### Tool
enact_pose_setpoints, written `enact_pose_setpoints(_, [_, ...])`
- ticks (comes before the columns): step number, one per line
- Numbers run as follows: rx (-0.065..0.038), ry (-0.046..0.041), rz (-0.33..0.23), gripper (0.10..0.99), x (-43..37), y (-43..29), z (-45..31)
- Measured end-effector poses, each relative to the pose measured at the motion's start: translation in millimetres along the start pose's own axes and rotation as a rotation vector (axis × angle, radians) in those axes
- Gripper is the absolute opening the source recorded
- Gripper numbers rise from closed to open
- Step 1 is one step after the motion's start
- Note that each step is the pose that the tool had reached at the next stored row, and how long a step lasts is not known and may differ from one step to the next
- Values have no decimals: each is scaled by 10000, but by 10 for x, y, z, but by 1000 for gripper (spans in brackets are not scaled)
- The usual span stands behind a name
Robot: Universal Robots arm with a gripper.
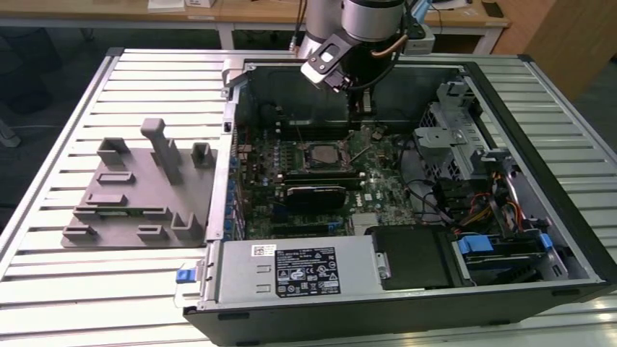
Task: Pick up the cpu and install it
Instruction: 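Close the cpu cover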
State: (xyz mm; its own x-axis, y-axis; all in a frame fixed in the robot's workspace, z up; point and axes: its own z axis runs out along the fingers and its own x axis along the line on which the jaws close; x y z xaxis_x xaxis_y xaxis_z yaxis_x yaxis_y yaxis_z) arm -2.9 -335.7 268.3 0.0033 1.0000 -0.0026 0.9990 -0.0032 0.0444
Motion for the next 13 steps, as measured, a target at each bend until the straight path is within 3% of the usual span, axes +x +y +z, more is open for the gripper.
enact_pose_setpoints(5, [0,1,0,106,0,43,2])
enact_pose_setpoints(6, [0,1,0,106,0,109,5])
enact_pose_setpoints(13, [0,0,0,106,1,227,19])
